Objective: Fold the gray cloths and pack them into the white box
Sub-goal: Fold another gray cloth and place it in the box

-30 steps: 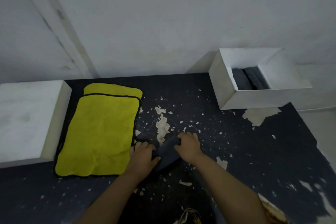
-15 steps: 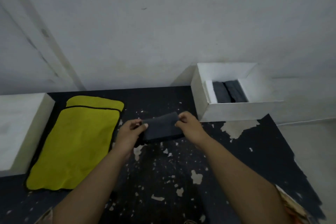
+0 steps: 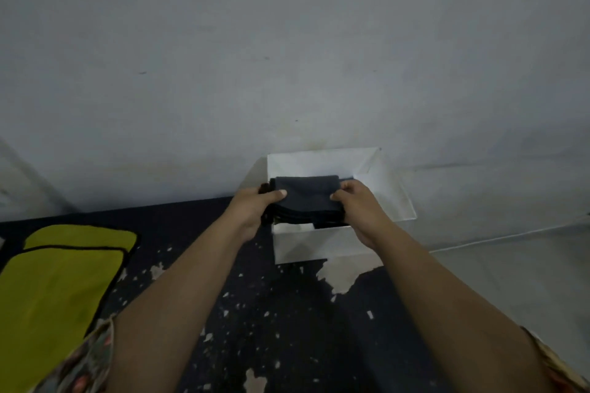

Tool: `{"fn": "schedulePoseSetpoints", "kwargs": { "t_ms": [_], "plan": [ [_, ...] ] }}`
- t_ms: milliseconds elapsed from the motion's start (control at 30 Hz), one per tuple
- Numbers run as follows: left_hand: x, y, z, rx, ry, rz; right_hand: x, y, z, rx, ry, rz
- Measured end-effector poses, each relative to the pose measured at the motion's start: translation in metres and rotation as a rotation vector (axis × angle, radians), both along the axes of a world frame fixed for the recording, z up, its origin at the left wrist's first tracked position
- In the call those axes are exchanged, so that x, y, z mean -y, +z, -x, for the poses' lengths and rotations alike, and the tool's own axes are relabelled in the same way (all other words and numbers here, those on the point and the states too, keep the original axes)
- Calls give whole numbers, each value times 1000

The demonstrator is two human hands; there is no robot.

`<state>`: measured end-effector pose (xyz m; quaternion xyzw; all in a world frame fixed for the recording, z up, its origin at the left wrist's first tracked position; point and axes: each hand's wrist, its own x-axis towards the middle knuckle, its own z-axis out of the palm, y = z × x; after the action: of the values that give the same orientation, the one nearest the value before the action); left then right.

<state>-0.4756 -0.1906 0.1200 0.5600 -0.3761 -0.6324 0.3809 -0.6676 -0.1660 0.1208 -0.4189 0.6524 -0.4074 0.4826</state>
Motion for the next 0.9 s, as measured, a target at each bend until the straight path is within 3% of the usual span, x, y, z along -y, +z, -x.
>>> {"fn": "schedulePoseSetpoints", "kwargs": {
  "t_ms": [233,400,633,900],
  "plan": [
    [29,-1,53,149,-64,63,26,-6,62,2,-13,-34],
    [50,-14,74,128,-83,27,53,-21,84,-25,23,-73],
    [63,-51,87,302,-209,33,80,-44,109,-254,329,-238],
    [69,-97,92,498,-619,-29,96,-79,119,-541,714,-435]
  ]
}}
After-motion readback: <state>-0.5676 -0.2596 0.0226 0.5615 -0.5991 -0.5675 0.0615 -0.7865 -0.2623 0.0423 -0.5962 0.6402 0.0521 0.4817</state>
